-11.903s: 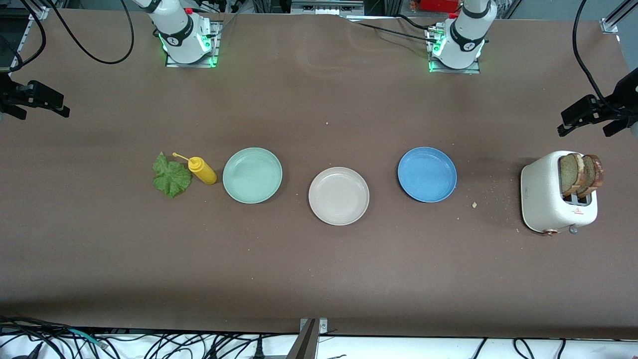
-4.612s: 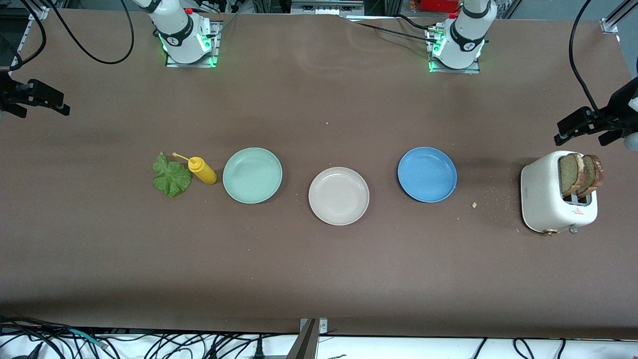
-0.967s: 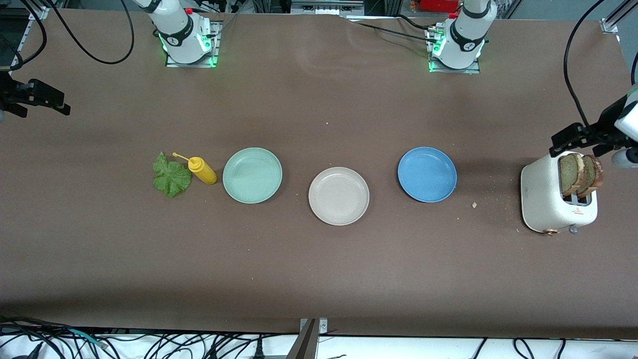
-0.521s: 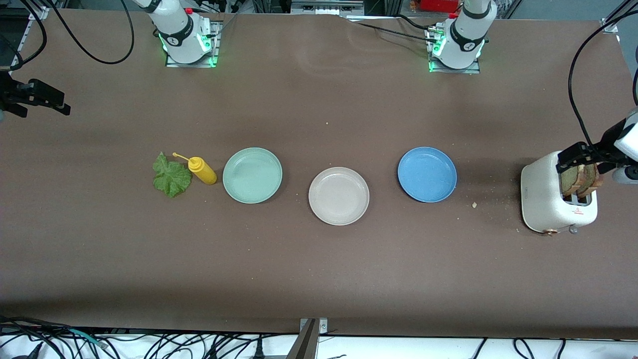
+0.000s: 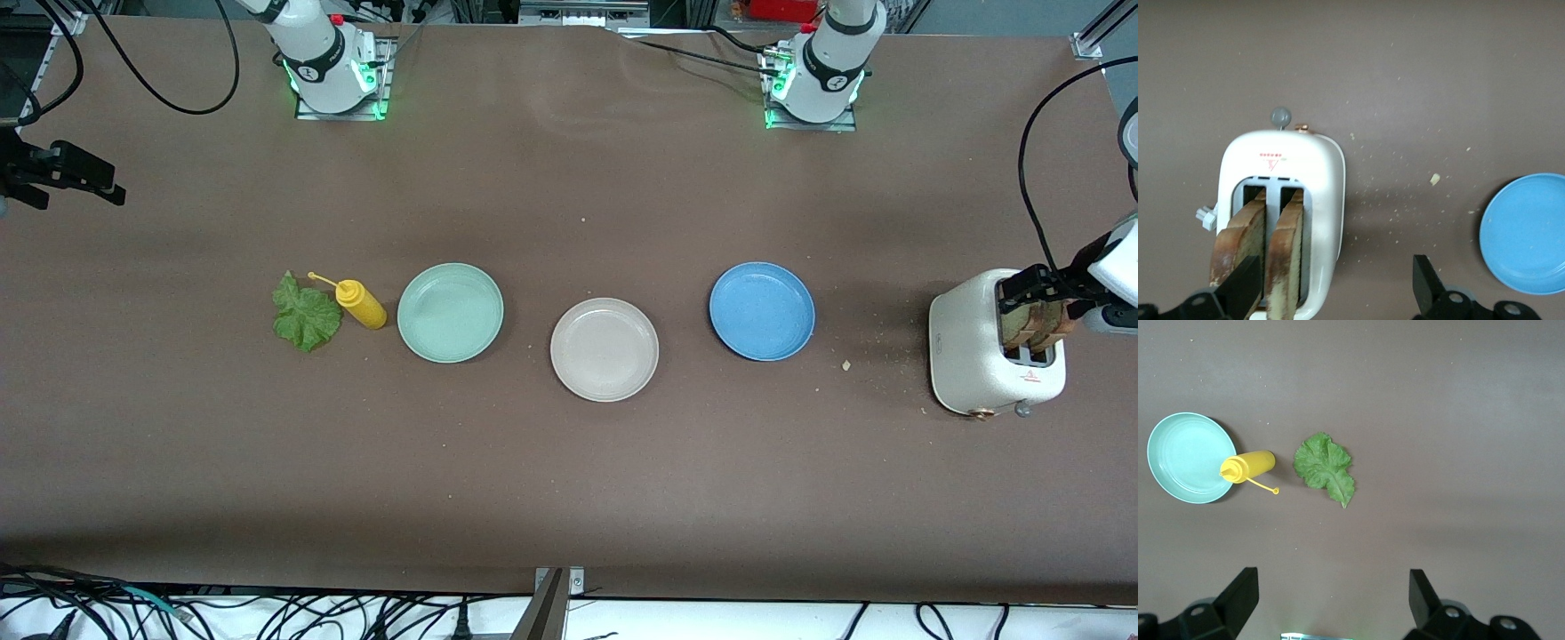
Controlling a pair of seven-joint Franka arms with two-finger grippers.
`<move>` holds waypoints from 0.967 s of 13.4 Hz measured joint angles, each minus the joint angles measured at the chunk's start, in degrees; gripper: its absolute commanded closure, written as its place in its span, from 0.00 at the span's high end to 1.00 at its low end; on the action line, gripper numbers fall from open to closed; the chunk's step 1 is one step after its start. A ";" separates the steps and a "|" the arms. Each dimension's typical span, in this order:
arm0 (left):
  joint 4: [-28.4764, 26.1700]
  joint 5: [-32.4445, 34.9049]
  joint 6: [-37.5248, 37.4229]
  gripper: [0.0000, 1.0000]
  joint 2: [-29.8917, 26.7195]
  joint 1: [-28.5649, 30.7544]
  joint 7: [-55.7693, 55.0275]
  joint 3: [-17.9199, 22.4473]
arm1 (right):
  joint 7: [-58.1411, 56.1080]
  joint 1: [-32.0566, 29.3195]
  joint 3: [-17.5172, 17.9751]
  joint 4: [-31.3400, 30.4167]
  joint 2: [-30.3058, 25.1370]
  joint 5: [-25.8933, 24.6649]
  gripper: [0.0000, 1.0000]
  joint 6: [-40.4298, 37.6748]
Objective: Make sandwich in beige plate with both arms
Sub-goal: 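Grasp one toast slice with the left gripper and lift it out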
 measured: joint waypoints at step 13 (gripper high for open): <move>-1.59 0.00 1.66 0.93 6.69 3.76 0.79 -0.02 | 0.00 0.00 -0.01 0.03 0.02 0.00 1.00 -0.05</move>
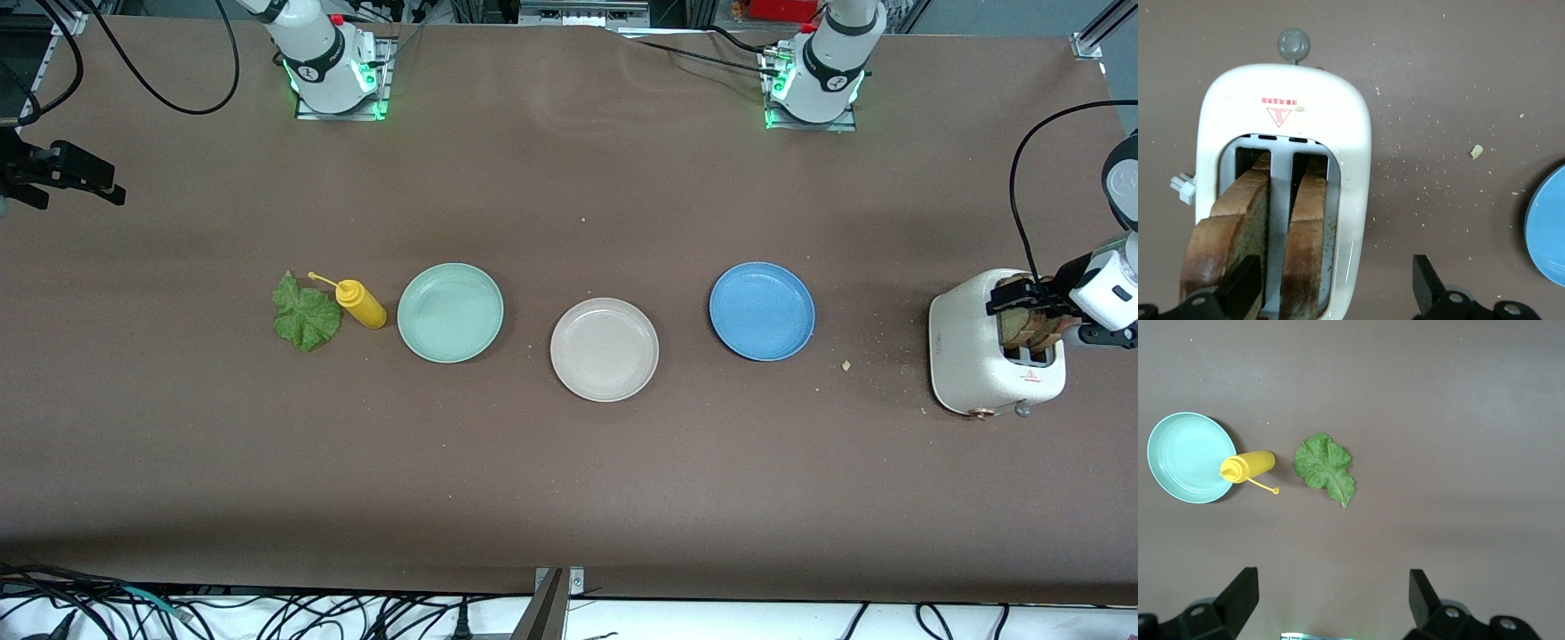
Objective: Make sandwich in beige plate with both arms
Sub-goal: 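Grasp one toast slice with the left gripper and lift it out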
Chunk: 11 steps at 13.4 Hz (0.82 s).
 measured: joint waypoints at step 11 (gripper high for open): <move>0.29 3.53 -0.38 0.12 0.11 0.37 0.53 0.01 | 0.00 0.00 0.00 0.01 0.01 0.00 1.00 -0.02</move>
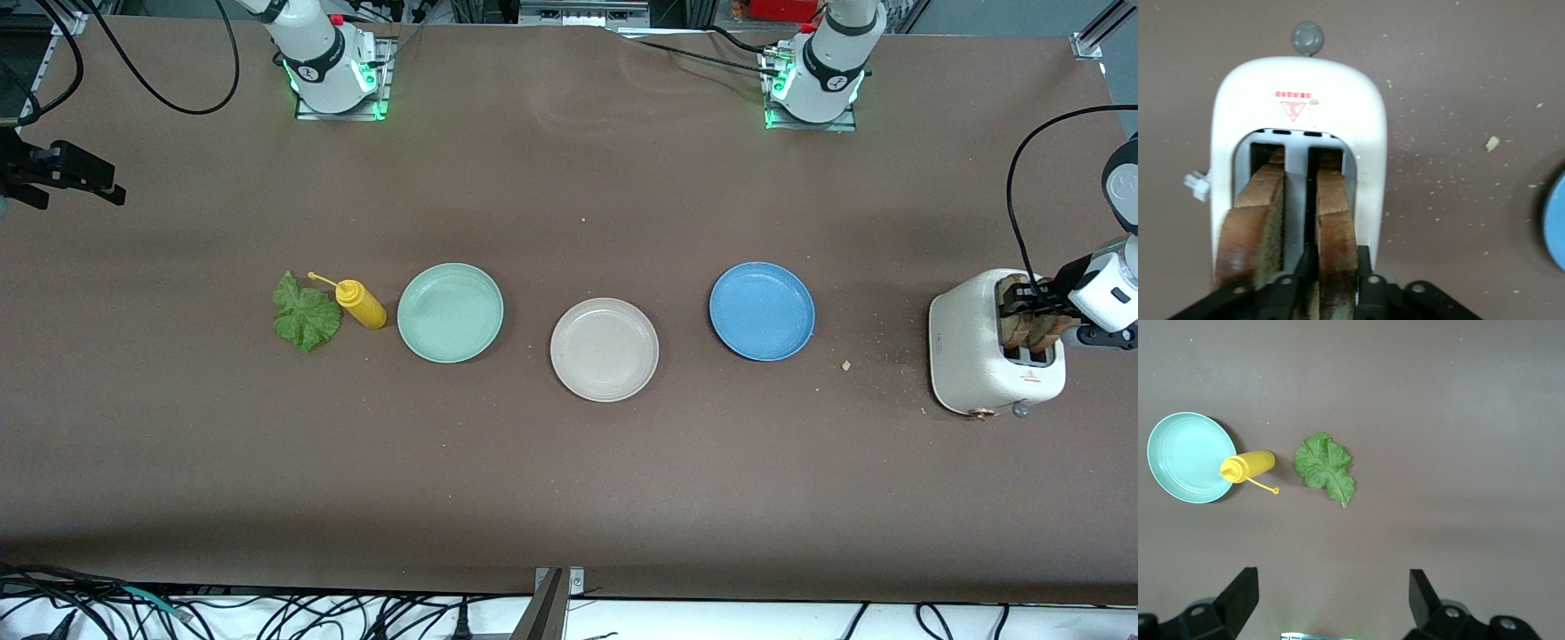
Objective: Make sandwich in beige plate with both arms
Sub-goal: 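Grasp one toast slice with the left gripper and lift it out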
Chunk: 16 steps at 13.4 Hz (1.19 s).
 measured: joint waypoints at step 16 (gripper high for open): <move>16.53 0.99 -18.12 0.00 -4.86 -0.13 9.83 -4.15 | 0.00 0.00 -0.03 0.01 0.02 0.00 1.00 -0.57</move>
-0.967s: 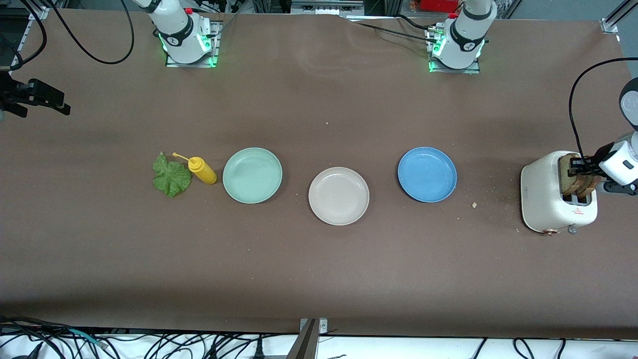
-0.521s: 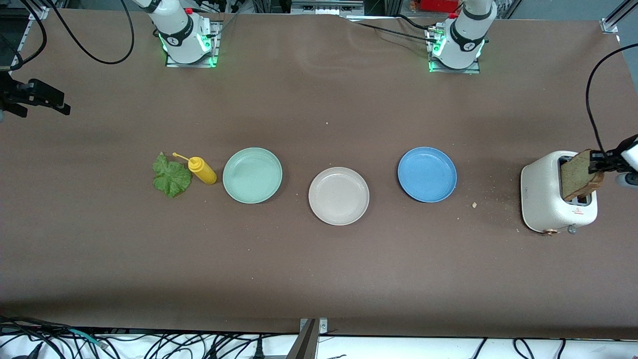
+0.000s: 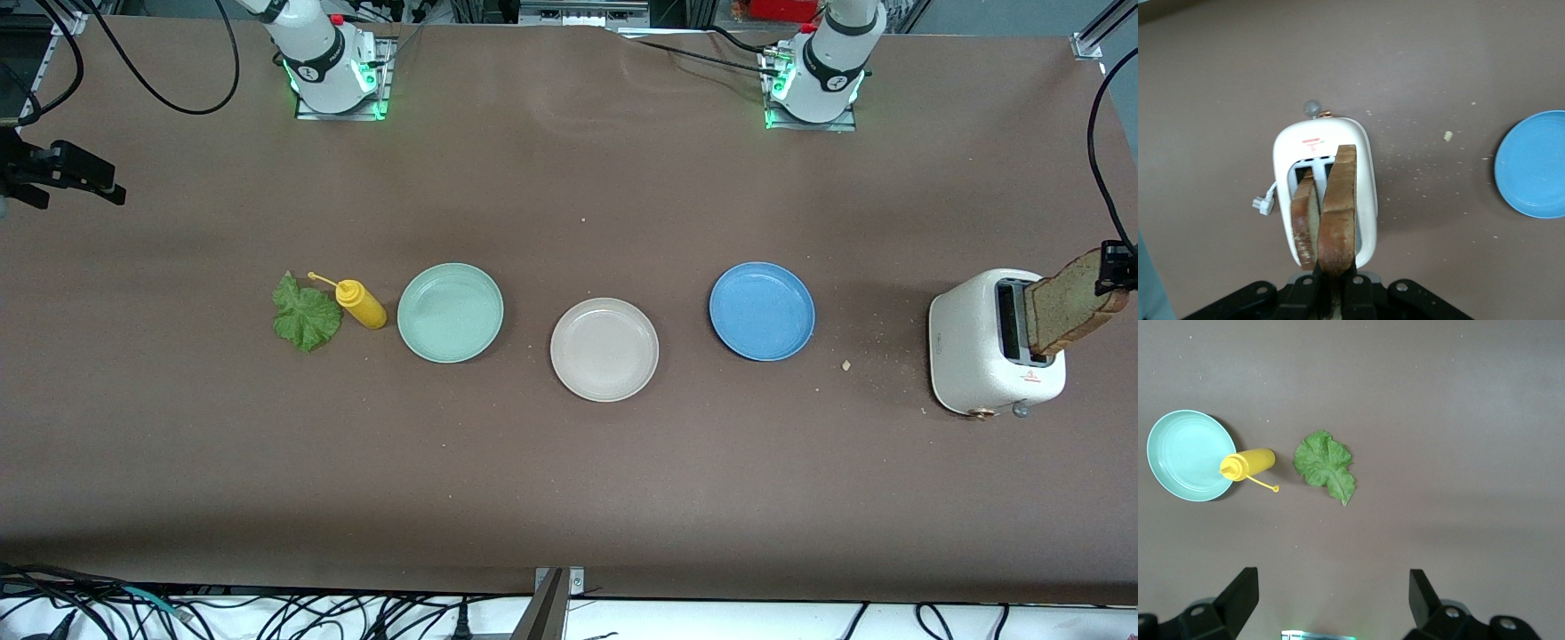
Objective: Make sandwich in beige plate with both arms
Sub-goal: 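Grasp one toast slice with the left gripper and lift it out, then carry the toast slice with the left gripper over the beige plate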
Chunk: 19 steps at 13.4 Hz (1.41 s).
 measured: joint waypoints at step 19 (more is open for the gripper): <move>8.08 -48.23 -3.31 0.00 26.99 -26.04 -22.66 -5.34 | 0.00 -0.02 -0.03 0.28 0.14 0.00 1.00 -0.42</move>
